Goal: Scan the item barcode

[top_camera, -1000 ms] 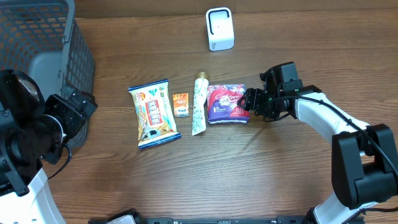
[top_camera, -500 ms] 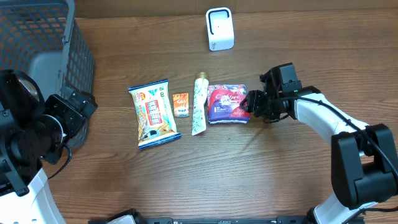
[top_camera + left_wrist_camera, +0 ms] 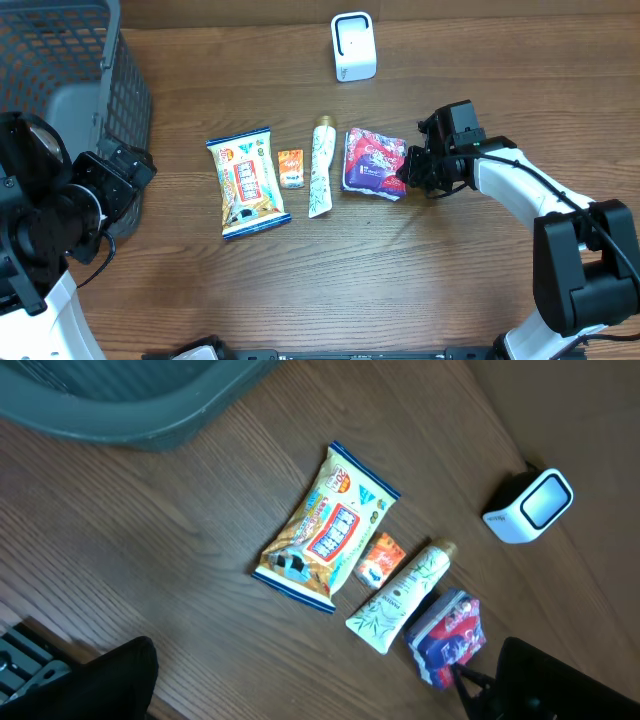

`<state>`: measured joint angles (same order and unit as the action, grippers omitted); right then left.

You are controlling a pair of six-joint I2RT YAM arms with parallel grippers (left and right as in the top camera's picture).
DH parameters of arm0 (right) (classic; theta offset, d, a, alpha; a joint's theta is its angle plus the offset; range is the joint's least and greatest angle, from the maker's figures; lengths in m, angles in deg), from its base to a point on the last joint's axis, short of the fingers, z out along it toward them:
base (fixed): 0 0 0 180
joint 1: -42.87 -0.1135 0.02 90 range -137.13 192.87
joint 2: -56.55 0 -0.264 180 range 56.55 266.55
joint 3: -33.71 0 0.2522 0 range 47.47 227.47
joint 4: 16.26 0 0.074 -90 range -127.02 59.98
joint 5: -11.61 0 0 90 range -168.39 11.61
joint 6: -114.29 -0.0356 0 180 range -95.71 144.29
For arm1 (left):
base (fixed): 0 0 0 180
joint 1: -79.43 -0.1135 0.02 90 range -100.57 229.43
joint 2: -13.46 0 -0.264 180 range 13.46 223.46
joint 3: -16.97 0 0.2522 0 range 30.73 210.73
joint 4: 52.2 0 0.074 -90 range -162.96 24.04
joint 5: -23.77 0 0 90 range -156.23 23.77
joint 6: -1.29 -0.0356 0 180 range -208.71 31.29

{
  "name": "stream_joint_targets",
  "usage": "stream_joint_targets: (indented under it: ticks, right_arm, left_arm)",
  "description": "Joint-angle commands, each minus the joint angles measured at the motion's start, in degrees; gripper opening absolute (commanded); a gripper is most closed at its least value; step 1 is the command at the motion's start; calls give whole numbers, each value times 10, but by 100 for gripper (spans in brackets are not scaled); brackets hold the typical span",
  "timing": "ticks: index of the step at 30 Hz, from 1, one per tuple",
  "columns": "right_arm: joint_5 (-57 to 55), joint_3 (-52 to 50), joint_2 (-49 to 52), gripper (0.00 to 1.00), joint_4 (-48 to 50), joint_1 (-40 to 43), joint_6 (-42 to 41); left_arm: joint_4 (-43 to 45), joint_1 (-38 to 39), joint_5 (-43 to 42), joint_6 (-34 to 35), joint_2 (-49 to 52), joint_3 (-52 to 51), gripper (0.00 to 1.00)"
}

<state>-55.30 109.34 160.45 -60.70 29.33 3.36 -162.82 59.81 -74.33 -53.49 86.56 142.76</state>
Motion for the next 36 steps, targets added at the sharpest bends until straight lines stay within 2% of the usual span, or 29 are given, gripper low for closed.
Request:
stream_joint_targets:
  ticks: [1,16,24,36]
  right_arm:
    - [-43,48,-6,4,-39,-2,12]
    - [-353,276,-74,4,-347,-2,18]
    - [-366,297,-83,4,-419,-3,18]
    - [-363,292,-82,4,-464,-3,18]
  left_arm:
    - [1,-3,0,-5,-2,1,100]
    - [1,-3,0,-5,-2,1,100]
    - [1,-3,0,-5,-2,1,100]
    - [1,-3,0,-5,-2,1,100]
